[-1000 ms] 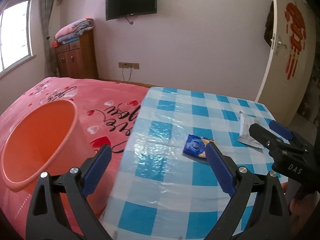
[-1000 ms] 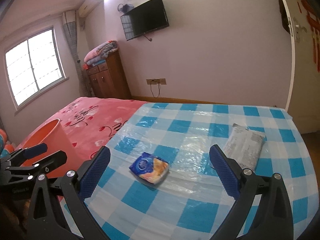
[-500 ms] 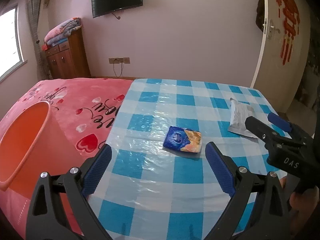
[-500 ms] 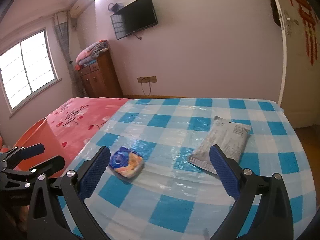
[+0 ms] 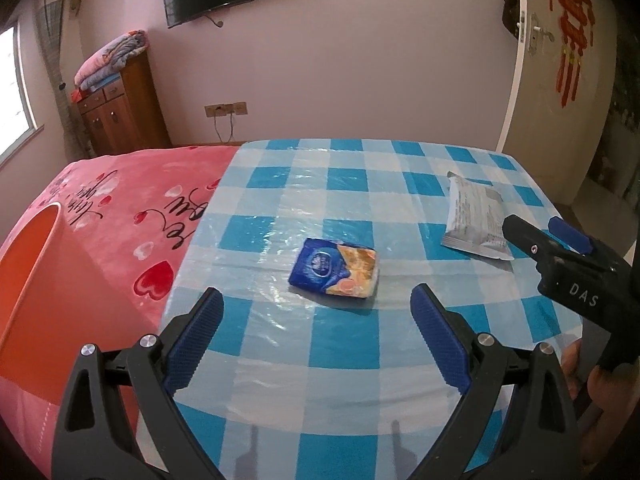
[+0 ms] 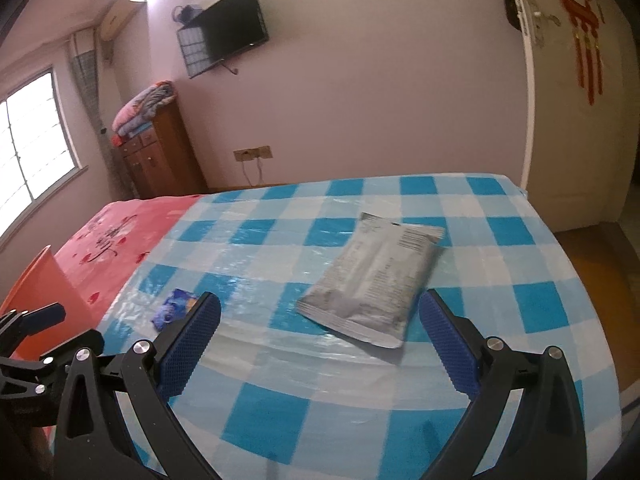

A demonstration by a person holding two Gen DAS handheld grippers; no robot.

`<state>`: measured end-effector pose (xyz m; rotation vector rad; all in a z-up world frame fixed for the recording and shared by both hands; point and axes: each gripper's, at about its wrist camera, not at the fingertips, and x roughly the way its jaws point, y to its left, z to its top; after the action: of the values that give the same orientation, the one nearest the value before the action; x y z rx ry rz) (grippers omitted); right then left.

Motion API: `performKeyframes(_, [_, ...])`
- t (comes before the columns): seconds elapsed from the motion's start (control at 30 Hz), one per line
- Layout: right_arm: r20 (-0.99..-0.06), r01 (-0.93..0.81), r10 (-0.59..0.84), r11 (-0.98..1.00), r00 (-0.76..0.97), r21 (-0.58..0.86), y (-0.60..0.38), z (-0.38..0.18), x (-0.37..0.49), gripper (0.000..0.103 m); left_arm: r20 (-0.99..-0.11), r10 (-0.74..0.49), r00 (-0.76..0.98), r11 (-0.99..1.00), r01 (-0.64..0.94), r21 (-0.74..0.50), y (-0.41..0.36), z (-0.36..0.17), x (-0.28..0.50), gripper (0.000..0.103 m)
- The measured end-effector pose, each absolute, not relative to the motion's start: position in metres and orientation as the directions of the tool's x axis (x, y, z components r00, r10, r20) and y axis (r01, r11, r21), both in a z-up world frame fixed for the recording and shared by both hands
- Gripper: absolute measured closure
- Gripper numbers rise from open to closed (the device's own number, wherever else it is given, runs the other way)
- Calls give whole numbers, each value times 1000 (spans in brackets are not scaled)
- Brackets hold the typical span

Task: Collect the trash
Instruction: 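Lower the left tool onto the blue Vinda tissue pack and close on it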

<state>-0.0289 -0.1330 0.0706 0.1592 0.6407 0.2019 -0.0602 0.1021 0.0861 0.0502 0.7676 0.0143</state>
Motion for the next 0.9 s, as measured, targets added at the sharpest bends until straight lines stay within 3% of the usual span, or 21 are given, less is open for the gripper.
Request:
performKeyframes(0.23, [-632,-65,226,961,742,268,-164,55,-17,5,-719,14,695,1000,5,25,93,79,-49,8])
performKeyframes(0.9, [-656,19,251,927,712,374,-214,39,-3,5,-797,-123,591,918,-237,-318,108,36,-4,8])
